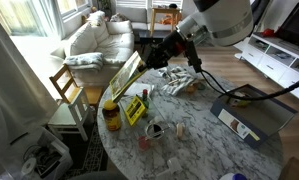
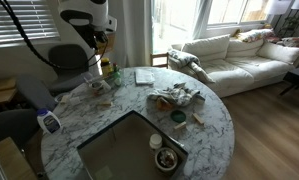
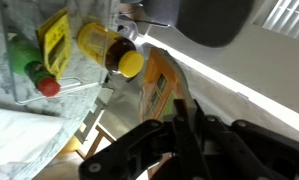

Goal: Place a book on the brown bottle

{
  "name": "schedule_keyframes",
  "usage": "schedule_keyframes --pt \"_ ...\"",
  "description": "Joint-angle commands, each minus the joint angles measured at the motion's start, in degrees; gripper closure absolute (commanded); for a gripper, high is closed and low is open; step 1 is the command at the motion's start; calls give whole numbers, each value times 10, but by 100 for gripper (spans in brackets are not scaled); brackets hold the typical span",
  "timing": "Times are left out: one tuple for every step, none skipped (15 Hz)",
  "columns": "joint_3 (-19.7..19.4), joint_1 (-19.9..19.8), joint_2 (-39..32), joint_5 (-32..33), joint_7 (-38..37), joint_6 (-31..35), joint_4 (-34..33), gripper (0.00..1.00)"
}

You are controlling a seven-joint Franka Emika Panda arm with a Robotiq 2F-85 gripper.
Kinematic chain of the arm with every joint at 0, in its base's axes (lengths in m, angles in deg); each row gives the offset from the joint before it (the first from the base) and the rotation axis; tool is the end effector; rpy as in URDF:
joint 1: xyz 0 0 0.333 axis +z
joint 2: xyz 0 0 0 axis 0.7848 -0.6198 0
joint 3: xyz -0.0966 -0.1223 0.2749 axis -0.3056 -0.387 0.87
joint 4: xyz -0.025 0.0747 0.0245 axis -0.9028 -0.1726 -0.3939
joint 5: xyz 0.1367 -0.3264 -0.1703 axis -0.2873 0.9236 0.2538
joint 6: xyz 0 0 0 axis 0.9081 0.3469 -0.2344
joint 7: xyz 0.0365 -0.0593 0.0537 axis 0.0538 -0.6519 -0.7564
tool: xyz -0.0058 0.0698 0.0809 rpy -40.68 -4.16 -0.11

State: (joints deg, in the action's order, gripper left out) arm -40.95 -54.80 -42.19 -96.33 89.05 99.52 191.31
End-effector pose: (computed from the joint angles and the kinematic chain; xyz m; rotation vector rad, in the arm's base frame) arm 0.6411 0.1027 0.4596 -2.2896 0.0478 -0.5079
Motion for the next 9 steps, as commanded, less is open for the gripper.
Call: schedule_keyframes --pt "-6 5 33 -148 92 -35 28 98" --pt "-8 10 32 -190 117 -42 33 98" --pt "-10 13 31 -234 144 -52 42 98" --pt "-15 17 30 -263 163 -68 54 98" --pt "-21 24 27 -275 173 -68 68 98" --pt "-26 30 26 -279 180 -66 85 98" --pt "-33 39 17 -250 150 -58 47 92" --pt "-36 42 16 -257 159 -58 60 92" --pt "-37 44 15 -261 165 -58 69 92"
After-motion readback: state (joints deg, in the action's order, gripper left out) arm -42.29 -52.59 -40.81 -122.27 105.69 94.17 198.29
